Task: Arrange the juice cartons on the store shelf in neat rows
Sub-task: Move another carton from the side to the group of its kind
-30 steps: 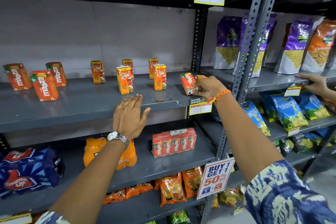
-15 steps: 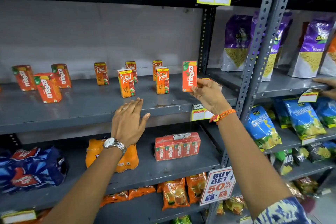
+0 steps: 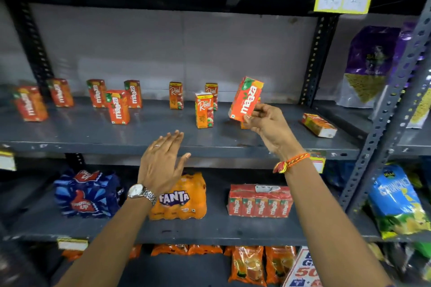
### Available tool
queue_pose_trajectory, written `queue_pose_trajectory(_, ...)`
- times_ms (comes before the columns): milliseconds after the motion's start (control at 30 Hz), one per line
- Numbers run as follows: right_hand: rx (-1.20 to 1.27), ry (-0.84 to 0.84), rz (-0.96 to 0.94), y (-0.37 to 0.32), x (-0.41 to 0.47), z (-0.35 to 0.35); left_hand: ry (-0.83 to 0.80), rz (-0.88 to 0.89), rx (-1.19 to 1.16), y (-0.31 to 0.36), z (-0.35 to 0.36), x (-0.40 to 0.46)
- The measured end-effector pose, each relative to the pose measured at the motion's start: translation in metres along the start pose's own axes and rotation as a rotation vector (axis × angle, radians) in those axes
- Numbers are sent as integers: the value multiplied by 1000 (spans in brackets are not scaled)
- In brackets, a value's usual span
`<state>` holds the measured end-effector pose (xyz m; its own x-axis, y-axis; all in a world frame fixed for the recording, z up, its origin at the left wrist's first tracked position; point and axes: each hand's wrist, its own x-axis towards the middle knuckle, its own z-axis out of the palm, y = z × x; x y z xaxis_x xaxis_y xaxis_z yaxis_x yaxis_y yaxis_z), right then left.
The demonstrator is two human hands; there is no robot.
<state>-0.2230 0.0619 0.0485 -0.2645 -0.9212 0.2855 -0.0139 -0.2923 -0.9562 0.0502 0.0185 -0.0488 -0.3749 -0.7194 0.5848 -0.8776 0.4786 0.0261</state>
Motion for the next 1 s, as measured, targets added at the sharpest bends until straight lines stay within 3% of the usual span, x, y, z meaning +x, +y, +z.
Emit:
queue_pose_trajectory(267, -119, -40, -76, 12, 10, 108, 14, -73, 24, -98, -20, -20)
queue_pose_trajectory(667, -199, -208, -108, 38, 30, 349, 38, -221, 91, -284, -56, -54)
queue_pose_trajectory(833, -269, -249, -112, 52, 45, 424, 13, -193, 123, -320, -61, -63)
queue_pose_trajectory(1000, -474, -197, -45, 66, 72, 454, 35, -186, 76, -319, -60, -63)
